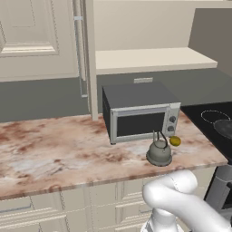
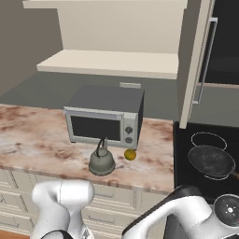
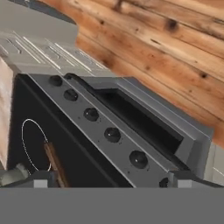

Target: Pick the pan from the cabinet and place it on the stove. Then turn on the stove burner for the pan.

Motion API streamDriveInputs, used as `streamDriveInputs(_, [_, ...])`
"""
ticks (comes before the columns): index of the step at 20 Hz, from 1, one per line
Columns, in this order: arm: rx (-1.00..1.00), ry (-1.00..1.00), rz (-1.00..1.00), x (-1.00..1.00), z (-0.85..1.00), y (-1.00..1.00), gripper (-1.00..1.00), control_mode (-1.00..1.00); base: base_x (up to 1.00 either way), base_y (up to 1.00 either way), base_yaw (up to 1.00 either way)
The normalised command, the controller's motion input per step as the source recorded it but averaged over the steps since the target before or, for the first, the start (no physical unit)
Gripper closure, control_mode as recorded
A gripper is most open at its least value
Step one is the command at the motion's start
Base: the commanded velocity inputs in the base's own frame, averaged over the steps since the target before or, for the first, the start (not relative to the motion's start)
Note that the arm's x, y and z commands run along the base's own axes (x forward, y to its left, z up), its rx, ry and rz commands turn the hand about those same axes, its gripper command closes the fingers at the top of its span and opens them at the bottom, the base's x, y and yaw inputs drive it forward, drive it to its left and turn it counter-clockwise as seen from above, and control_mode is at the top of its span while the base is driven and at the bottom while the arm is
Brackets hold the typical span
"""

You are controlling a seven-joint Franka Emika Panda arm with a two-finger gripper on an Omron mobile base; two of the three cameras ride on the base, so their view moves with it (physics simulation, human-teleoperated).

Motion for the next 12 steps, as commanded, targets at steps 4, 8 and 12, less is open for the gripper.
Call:
streamDriveInputs(4, [0.18, -0.10, 0.00, -0.43, 0.34, 0.64, -1.00, -1.00, 0.00, 0.00, 0.00])
streamDriveInputs(8, [0.22, -0.13, 0.04, -0.37, 0.09, 0.40, -1.00, -1.00, 0.00, 0.00, 0.00])
streamDriveInputs(12, [0.24, -0.21, 0.09, -0.16, 0.00, 0.20, -1.00, -1.00, 0.00, 0.00, 0.00])
